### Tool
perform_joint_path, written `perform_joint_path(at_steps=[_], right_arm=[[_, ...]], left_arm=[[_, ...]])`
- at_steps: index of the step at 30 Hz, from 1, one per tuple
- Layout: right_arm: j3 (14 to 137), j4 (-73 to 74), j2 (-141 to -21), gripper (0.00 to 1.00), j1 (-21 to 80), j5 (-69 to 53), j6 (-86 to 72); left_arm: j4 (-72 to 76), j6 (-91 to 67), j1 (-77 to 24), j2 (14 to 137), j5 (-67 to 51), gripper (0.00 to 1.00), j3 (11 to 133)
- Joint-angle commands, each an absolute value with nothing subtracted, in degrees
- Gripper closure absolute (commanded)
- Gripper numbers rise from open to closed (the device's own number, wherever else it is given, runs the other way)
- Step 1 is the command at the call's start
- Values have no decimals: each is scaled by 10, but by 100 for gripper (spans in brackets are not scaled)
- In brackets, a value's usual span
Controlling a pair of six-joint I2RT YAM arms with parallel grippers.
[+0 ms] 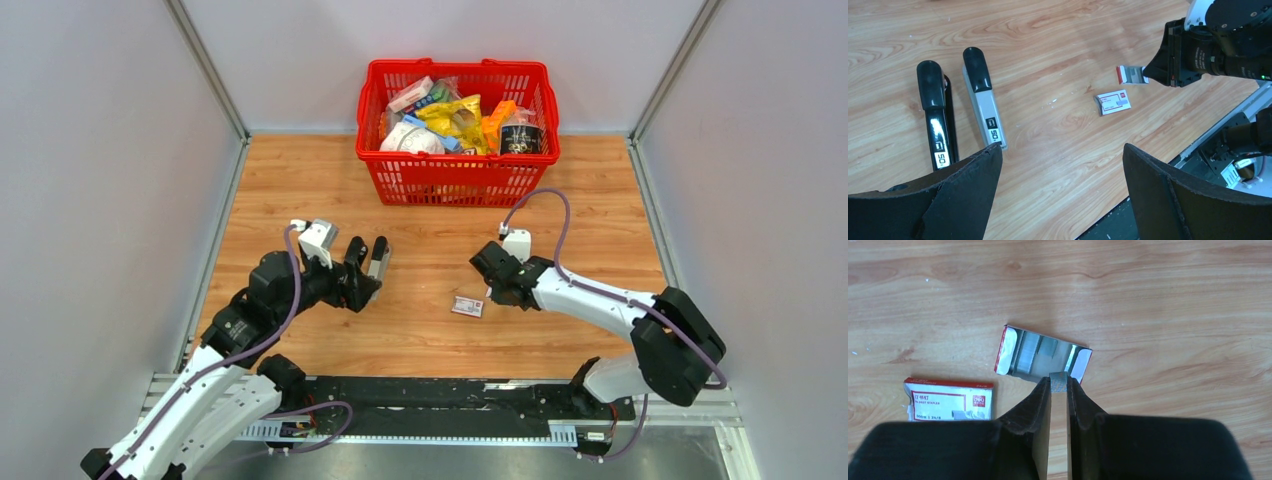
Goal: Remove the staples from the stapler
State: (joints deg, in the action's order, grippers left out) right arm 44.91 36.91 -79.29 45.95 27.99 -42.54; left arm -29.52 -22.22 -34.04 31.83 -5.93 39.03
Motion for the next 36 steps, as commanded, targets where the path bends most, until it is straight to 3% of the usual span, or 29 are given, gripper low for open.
perform_joint_path(at_steps=[1, 36], right_arm=[[454, 338, -807, 84, 449, 298, -455], [447, 307, -846, 84, 439, 290, -499]], left_arm=[[-260, -219, -340, 323, -78, 3, 384], [-254, -217, -340, 326, -94, 3, 381]])
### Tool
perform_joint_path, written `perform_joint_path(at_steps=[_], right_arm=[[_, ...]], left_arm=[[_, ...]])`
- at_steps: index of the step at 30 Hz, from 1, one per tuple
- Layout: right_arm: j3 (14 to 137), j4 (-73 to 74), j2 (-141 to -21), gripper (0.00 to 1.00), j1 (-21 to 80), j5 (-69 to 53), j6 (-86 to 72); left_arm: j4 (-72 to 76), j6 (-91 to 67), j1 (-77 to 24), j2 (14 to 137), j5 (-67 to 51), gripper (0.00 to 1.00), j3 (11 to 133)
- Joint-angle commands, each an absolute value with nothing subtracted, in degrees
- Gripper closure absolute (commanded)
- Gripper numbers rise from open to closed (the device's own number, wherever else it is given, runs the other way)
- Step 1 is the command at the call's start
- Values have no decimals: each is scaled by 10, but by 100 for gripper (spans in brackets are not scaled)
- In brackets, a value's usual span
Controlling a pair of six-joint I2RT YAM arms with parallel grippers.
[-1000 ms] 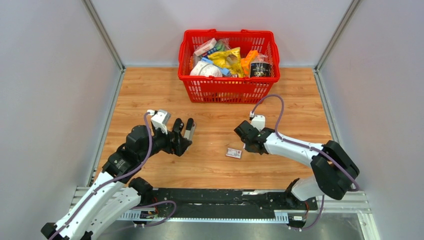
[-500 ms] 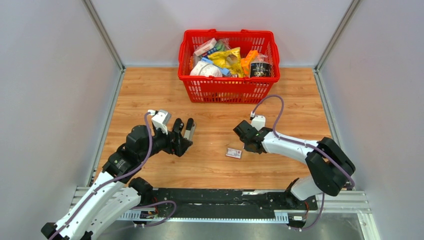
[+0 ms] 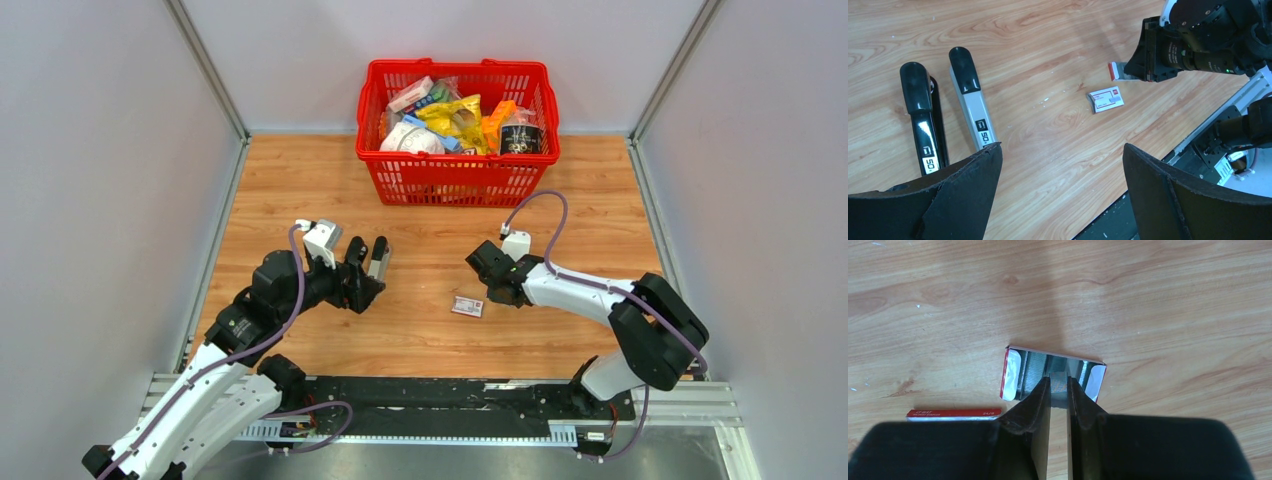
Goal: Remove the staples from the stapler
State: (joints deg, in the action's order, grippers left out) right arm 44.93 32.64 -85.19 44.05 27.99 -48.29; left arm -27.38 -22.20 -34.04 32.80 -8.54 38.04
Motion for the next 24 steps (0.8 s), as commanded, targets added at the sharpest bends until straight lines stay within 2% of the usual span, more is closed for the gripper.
perform_joint_path(at_steps=[1, 24], right_arm=[[447, 306, -846, 84, 439, 289, -500], [441, 314, -839, 84, 450, 291, -507]], left_arm=[[-253, -217, -340, 326, -94, 3, 381], [-253, -216, -340, 326, -95, 3, 383]])
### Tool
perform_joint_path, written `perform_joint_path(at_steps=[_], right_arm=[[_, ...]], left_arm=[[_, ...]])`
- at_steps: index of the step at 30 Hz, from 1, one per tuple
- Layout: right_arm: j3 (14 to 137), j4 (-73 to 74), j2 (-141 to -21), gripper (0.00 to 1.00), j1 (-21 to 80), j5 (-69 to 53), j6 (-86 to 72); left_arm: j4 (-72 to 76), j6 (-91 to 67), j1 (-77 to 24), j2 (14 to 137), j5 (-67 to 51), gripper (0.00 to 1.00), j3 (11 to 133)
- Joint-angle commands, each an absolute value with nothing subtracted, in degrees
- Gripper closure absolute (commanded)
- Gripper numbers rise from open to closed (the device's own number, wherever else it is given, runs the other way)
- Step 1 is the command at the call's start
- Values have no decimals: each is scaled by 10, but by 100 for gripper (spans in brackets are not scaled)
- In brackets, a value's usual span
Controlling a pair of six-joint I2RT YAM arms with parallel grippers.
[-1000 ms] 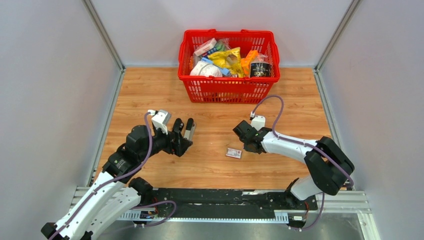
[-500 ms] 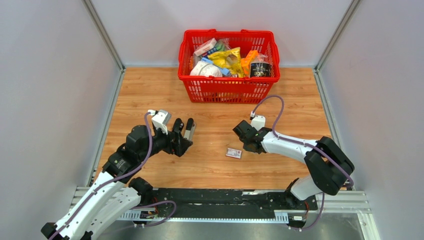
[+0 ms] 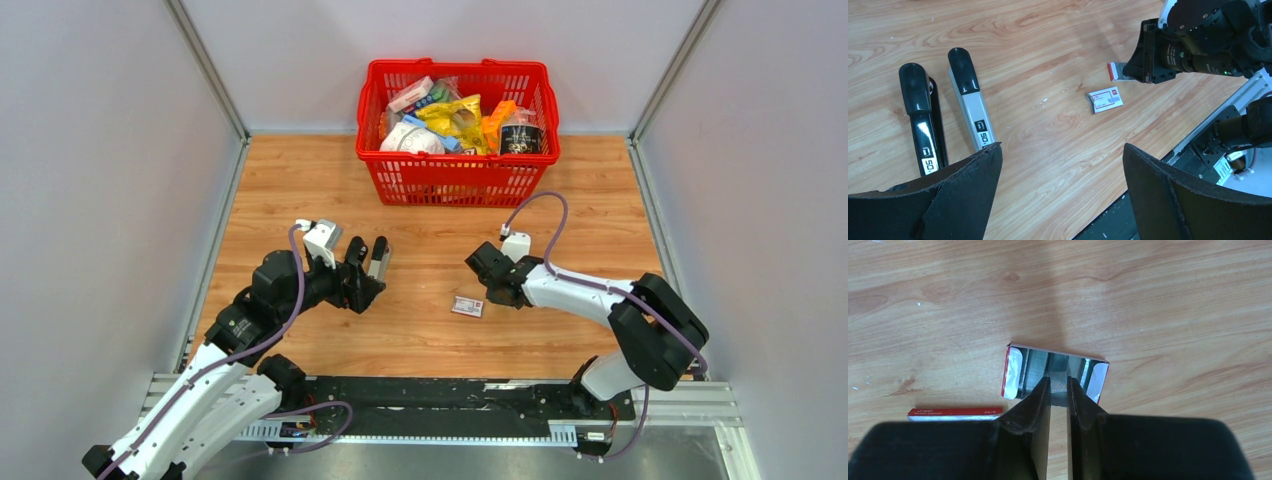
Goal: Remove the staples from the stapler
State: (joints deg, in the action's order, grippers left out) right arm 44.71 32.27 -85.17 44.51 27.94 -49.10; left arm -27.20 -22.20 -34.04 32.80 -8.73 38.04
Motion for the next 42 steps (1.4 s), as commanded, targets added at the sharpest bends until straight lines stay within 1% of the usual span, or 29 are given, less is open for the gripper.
perform_joint_path(at_steps=[1, 4, 6, 11, 16, 28, 36, 42], right_arm=[[440, 312, -839, 84, 451, 292, -507], [440, 313, -839, 82, 451, 293, -508], [441, 314, -839, 77, 452, 292, -509], [447, 319, -833, 68, 452, 296, -508], [457, 333, -815, 65, 453, 303, -505], [452, 374, -738, 60, 452, 325, -504], [418, 385, -694, 60, 439, 330, -507], [405, 381, -690, 61, 426, 324, -507]], left_arm=[[-254, -216, -340, 327, -95, 3, 383], [-254, -217, -340, 326, -95, 3, 382], [-254, -216, -340, 326, -96, 3, 381], [-255, -216, -340, 325, -95, 3, 381], [-254, -217, -340, 328, -94, 3, 381], [-231, -224, -340, 351, -103, 3, 370], [-207, -232, -340, 368, -105, 3, 359], [-175, -240, -340, 396, -109, 3, 347]])
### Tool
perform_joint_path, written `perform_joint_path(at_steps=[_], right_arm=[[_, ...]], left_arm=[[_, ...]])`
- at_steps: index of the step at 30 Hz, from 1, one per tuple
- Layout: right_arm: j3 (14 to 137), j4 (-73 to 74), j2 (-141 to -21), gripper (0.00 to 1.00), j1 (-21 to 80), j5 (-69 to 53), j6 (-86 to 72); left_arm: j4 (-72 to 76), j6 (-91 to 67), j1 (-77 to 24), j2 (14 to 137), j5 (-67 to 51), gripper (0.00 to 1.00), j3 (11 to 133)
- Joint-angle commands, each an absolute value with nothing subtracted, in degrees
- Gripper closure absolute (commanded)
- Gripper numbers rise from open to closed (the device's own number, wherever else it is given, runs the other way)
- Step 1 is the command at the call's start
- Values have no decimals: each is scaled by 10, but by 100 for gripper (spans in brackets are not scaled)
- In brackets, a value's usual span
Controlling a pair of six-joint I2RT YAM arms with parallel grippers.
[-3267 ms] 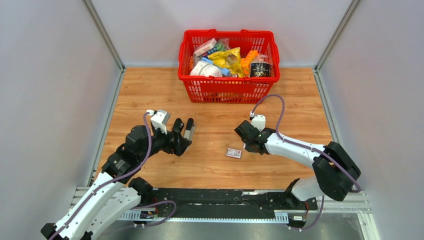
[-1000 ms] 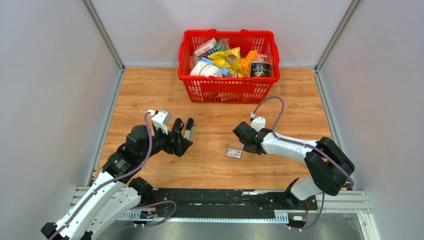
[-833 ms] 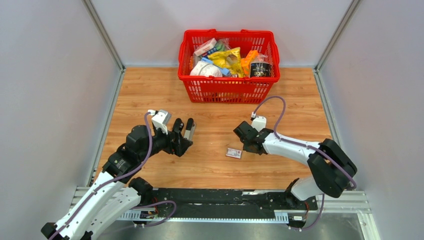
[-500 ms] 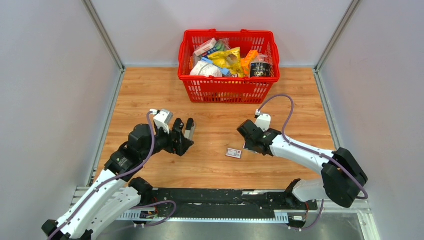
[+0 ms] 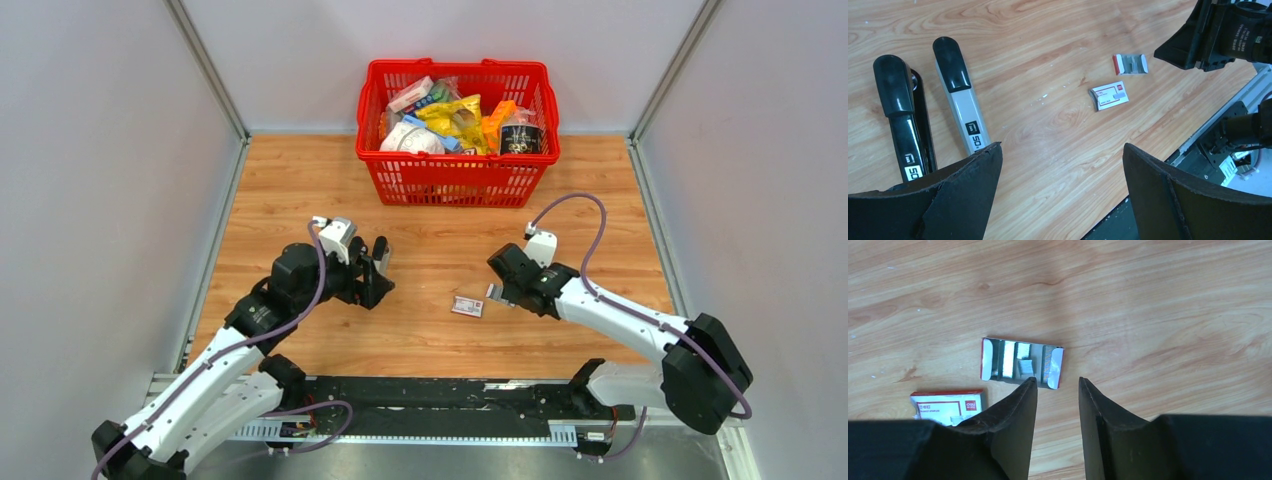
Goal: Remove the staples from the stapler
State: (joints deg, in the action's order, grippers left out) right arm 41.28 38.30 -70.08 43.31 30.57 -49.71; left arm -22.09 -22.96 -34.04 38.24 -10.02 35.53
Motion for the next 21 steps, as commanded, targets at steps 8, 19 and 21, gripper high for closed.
perform_joint_path(at_steps=[8, 19, 21], right_arm=[[383, 338, -704, 64, 399, 291, -502], [381, 303, -738, 66, 395, 274, -499], [381, 301, -744, 67, 395, 272, -498]], left_arm=[[-137, -247, -340, 441, -116, 4, 331], [-105, -260, -340, 467, -128, 6, 318], [-104, -259, -340, 468, -128, 6, 316]])
